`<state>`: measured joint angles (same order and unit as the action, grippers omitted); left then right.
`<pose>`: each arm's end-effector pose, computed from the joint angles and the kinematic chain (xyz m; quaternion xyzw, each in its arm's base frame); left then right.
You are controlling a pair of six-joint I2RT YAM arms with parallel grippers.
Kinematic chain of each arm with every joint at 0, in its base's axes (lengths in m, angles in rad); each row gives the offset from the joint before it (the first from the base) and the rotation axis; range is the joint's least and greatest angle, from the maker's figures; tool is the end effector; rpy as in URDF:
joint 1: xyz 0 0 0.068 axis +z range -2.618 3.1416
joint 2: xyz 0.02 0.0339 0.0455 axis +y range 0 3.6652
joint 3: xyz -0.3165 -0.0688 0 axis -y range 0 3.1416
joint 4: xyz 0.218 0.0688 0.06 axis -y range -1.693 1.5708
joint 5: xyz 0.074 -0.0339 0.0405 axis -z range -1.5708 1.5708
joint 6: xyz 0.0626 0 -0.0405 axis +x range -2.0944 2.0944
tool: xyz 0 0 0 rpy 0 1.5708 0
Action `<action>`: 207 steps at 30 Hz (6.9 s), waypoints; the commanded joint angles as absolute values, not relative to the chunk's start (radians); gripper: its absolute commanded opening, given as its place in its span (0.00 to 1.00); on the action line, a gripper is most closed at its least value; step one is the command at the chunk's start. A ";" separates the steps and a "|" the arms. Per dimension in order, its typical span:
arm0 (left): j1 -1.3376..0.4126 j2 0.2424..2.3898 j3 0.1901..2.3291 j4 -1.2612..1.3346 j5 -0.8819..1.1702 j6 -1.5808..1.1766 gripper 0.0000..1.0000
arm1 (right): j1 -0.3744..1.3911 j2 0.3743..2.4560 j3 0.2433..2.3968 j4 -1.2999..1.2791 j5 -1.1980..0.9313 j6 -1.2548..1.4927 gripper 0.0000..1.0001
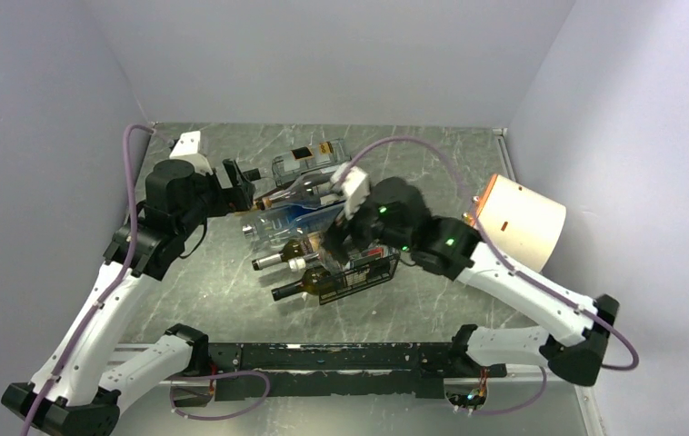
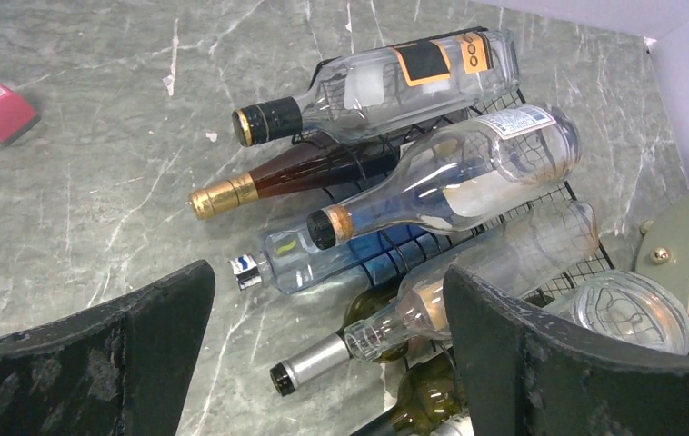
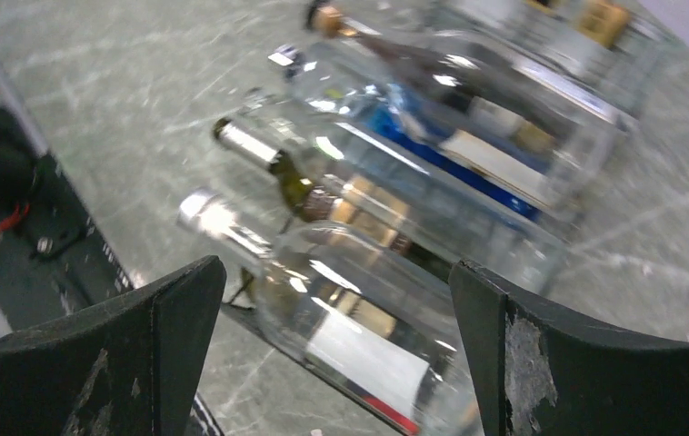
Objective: Take the wine bottle off the wine rack
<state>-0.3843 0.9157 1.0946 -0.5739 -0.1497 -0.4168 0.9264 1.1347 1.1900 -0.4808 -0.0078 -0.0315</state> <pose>0.1485 -0.0500 0.4100 -0.0550 0.8290 -0.1584 0.5335 0.1348 0.1802 0.4160 -0.3892 0.7449 0.2374 0.4871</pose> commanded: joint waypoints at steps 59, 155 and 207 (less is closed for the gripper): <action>-0.373 0.800 1.098 -0.678 -0.273 -0.377 1.00 | 1.295 1.717 1.213 -0.339 0.670 -0.849 0.66; -0.372 0.789 1.127 -0.721 -0.118 -0.357 0.97 | 0.284 1.947 1.594 0.410 0.574 0.118 0.00; -0.373 0.893 1.170 -0.521 -0.028 -0.301 0.99 | 0.240 1.415 1.301 -0.178 0.009 0.187 1.00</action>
<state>-0.3809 0.8425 1.1145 -0.6685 -0.0479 -0.3775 0.2462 1.4551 1.3411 0.0132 0.1879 0.1364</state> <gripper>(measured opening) 0.973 0.997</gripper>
